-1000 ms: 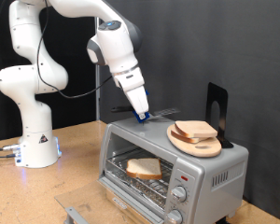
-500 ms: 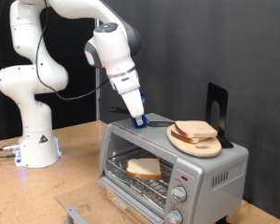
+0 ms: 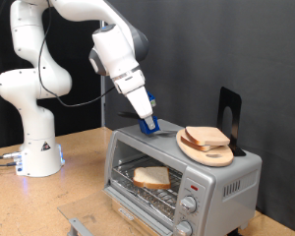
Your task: Make a piece of toast with the oven
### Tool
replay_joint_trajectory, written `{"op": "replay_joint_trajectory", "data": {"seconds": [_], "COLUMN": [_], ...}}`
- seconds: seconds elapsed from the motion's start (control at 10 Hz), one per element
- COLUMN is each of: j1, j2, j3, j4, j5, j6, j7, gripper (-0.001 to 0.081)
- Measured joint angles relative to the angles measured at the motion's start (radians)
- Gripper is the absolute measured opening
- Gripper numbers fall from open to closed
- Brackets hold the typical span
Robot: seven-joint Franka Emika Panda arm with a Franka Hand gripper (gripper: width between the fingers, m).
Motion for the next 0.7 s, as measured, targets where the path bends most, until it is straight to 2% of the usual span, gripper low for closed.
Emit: {"op": "replay_joint_trajectory", "data": {"seconds": [0.4,0.7], "j1": [-0.001,-0.007], "j2": [0.005,0.035], "j3": [0.005,0.064], "j4": [-0.004,-0.015], "j5": [-0.020,-0.070], "j6": [0.008,0.046], "j7": [0.001,0.048], "gripper": [0.0808,0.0808]}}
